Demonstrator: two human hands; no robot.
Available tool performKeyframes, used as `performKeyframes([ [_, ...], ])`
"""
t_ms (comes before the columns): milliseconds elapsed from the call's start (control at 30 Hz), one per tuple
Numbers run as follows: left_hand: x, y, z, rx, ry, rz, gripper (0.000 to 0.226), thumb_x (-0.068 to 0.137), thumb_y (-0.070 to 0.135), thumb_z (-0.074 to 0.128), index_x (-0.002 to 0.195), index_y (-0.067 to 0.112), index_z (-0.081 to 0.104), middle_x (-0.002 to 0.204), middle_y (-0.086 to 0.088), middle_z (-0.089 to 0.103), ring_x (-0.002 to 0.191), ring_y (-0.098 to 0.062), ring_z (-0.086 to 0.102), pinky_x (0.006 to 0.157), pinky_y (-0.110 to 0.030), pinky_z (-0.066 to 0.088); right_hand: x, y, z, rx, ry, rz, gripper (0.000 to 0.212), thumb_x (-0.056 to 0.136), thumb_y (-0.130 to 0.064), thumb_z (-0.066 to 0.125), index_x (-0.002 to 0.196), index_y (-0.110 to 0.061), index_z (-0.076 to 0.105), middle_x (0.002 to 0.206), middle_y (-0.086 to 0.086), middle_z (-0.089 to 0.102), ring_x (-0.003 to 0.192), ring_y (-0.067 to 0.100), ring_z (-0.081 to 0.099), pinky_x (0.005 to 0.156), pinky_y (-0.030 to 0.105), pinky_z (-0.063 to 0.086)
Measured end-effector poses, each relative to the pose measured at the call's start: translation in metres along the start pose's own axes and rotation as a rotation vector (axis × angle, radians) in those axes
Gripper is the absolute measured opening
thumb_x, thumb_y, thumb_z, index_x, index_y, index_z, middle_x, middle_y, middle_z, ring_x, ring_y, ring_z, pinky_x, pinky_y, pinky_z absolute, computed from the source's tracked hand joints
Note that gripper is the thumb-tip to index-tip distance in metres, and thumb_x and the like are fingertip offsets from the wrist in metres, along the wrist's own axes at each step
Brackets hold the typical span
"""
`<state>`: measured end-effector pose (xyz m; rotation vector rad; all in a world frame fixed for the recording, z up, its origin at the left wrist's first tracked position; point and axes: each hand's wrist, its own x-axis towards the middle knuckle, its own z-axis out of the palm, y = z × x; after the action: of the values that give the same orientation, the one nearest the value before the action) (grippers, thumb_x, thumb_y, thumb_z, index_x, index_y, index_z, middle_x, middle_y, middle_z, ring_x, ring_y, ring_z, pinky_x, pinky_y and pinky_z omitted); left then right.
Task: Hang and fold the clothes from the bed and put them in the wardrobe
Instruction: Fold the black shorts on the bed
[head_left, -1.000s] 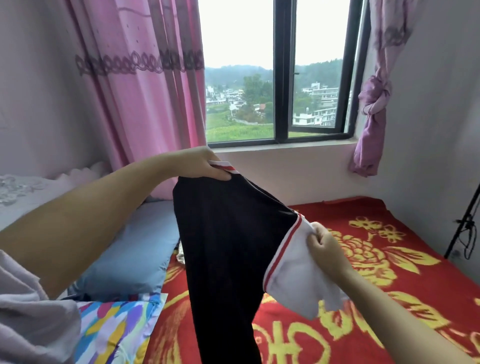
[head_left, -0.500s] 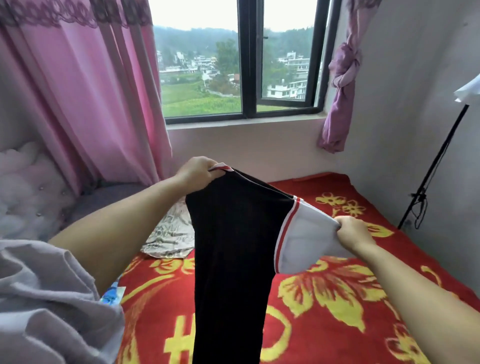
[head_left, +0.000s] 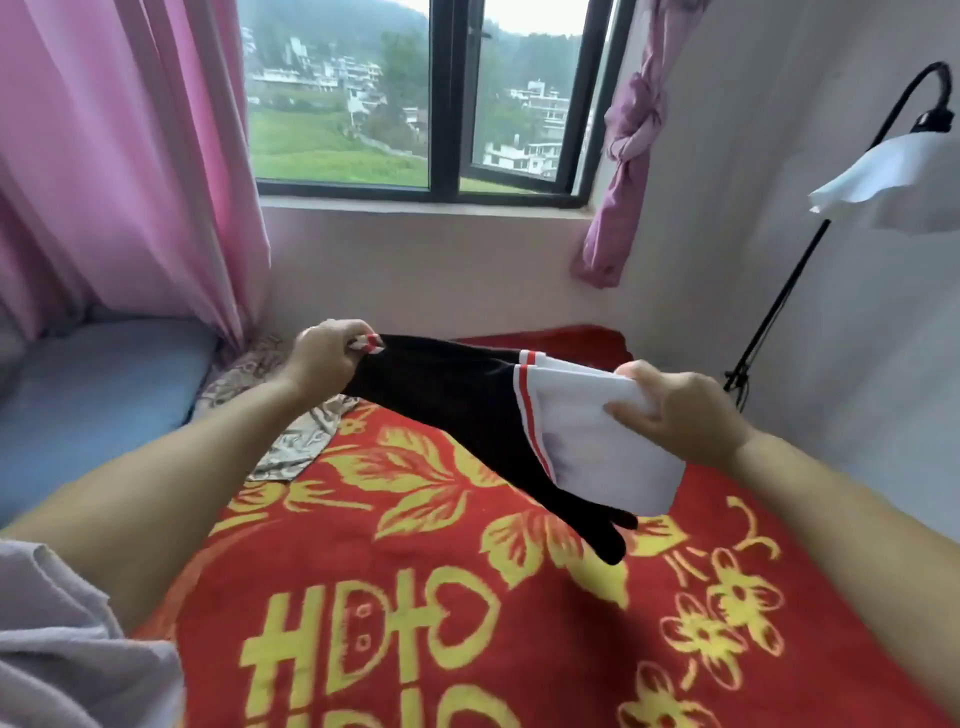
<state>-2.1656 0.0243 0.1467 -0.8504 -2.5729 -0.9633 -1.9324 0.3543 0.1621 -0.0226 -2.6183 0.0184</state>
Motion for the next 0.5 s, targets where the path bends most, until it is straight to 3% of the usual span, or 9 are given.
performKeyframes([
  [100, -0.082, -0.066, 0.027, 0.171, -0.164, 0.001, 0.024, 0.068, -0.015, 0.064, 0.082, 0.002, 0.073, 0.084, -0.019, 0.068, 0.089, -0.038, 0.062, 0.084, -0.042, 0.043, -0.068, -0.061, 0.066, 0.076, -0.146, -0.224, 0.023, 0.083, -0.027, 0.063, 0.093, -0.008, 0.072, 0.06, 0.008, 0.066, 0.054, 0.029, 0.063, 0.043, 0.03, 0.045],
  [167, -0.152, -0.12, 0.052, 0.282, -0.267, -0.016, 0.027, 0.058, -0.014, 0.071, 0.076, 0.005, 0.072, 0.082, -0.012, 0.068, 0.09, -0.035, 0.063, 0.092, -0.048, 0.038, -0.12, -0.114, 0.125, 0.216, -0.215, -0.315, 0.017, 0.072, -0.02, 0.057, 0.08, -0.014, 0.072, 0.065, 0.0, 0.066, 0.066, 0.012, 0.057, 0.053, 0.019, 0.04],
  [233, -0.234, -0.174, 0.082, 0.354, -0.308, -0.013, 0.03, 0.051, -0.009, 0.075, 0.071, 0.012, 0.07, 0.08, -0.005, 0.067, 0.088, -0.03, 0.064, 0.095, -0.056, 0.036, -0.182, -0.168, 0.197, 0.267, -0.503, -0.318, 0.029, 0.074, -0.009, 0.053, 0.098, -0.015, 0.068, 0.085, -0.001, 0.068, 0.084, 0.01, 0.055, 0.067, 0.016, 0.036],
  [300, -0.317, -0.23, 0.111, 0.425, -0.335, 0.015, 0.017, 0.054, 0.004, 0.068, 0.067, 0.016, 0.069, 0.079, -0.002, 0.067, 0.089, -0.025, 0.06, 0.095, -0.062, 0.035, -0.264, -0.214, 0.279, 0.244, -0.838, -0.246, 0.046, 0.087, -0.01, 0.042, 0.132, -0.021, 0.049, 0.107, 0.005, 0.064, 0.096, 0.028, 0.061, 0.065, 0.034, 0.035],
  [400, -0.427, -0.305, 0.147, 0.539, -0.515, -0.043, 0.021, 0.054, -0.002, 0.077, 0.064, 0.015, 0.073, 0.09, -0.012, 0.071, 0.099, -0.026, 0.062, 0.096, -0.069, 0.027, -0.358, -0.278, 0.362, 0.267, -1.057, -0.268, 0.055, 0.087, -0.016, 0.048, 0.14, -0.027, 0.044, 0.103, 0.009, 0.062, 0.086, 0.031, 0.063, 0.058, 0.033, 0.033],
  [500, -0.503, -0.332, 0.162, 0.608, -0.719, -0.26, 0.04, 0.059, -0.006, 0.077, 0.093, 0.014, 0.075, 0.121, -0.017, 0.063, 0.12, -0.034, 0.055, 0.101, -0.069, 0.021, -0.402, -0.321, 0.395, 0.387, -1.254, -0.197, 0.058, 0.093, -0.028, 0.048, 0.148, -0.026, 0.029, 0.114, 0.015, 0.056, 0.102, 0.034, 0.054, 0.079, 0.04, 0.04],
])
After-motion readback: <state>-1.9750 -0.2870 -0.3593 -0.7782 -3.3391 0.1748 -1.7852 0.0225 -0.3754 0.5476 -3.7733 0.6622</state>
